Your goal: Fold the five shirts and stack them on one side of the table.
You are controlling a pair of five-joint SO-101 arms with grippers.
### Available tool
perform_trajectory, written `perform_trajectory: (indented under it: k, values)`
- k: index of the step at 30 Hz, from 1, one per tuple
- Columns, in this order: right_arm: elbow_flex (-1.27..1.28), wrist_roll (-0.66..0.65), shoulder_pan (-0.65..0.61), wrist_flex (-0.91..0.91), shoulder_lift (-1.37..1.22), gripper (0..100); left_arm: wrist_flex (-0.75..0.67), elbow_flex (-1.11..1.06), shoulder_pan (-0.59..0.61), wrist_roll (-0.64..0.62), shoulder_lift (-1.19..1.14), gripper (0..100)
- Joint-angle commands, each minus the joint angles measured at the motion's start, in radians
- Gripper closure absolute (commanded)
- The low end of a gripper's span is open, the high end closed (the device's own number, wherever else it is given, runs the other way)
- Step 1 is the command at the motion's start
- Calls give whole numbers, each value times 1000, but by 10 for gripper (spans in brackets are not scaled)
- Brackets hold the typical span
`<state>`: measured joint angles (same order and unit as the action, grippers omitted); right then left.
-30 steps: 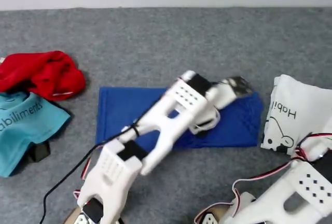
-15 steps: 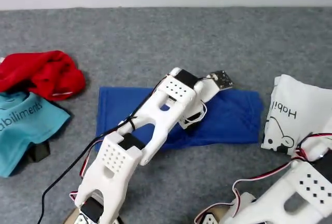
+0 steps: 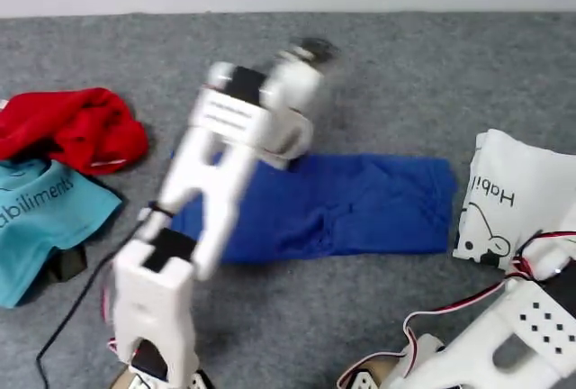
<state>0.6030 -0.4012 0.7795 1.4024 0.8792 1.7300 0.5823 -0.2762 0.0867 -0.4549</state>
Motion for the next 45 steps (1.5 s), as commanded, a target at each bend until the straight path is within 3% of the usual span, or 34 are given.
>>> perform_trajectory:
  k: [1,6,12,19,30,38,45]
  values:
    - [-51,-11,12,-4,13,983,25,-61,164,-28,144,818]
    - [-51,-11,10,-4,13,983,20,-246,341,-20,232,754]
    - [-51,-9,5,18,13,983,-138,-458,450,-18,207,746]
    - [-51,-9,7,25,13,983,-287,-519,456,-11,54,746]
    - [-51,-9,10,30,13,983,-267,-498,443,14,-133,752]
    - [-52,-9,10,30,13,983,-269,-498,428,31,-157,991]
    - [-52,-11,8,30,47,983,-221,-438,529,86,-115,987]
